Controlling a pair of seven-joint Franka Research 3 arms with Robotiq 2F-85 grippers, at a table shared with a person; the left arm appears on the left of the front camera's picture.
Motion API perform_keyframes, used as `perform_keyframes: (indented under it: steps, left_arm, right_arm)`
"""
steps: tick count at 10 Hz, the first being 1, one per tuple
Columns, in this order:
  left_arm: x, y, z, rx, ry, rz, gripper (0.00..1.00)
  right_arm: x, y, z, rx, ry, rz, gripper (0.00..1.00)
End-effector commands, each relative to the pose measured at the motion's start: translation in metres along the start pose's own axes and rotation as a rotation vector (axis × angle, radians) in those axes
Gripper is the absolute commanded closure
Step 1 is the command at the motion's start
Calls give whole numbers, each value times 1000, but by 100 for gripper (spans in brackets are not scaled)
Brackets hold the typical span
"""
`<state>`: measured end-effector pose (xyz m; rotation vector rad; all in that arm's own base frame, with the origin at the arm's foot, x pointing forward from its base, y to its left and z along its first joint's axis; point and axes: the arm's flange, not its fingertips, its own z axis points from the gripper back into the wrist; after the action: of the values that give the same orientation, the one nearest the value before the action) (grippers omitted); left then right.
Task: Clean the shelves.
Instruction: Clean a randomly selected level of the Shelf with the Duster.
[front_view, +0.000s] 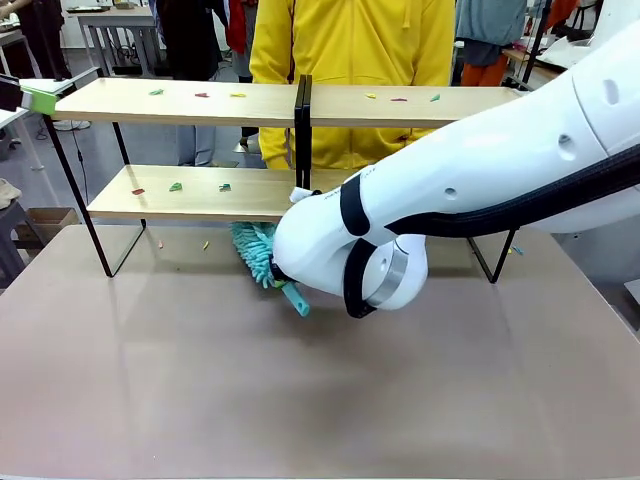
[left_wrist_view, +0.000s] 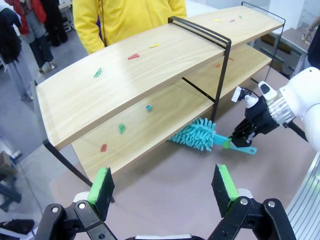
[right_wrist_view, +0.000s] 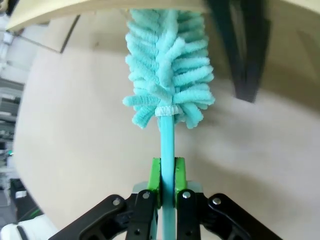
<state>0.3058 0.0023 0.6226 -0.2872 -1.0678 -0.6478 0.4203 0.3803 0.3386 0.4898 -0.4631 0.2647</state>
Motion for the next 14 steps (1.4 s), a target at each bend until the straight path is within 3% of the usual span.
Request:
perform_keyframes:
  steps: [1,7,14]
  left_arm:
    - [0,-1,1,8,12,6,0]
    - [0,-1,1,8,12,6,0]
    - [0,-1,1,8,12,6,0]
  right_arm:
    - [23,26,-6,-2,28,-2,88]
    - [27,38,-28,13,88,27,88]
    - [39,57,-55,155,198,29,88]
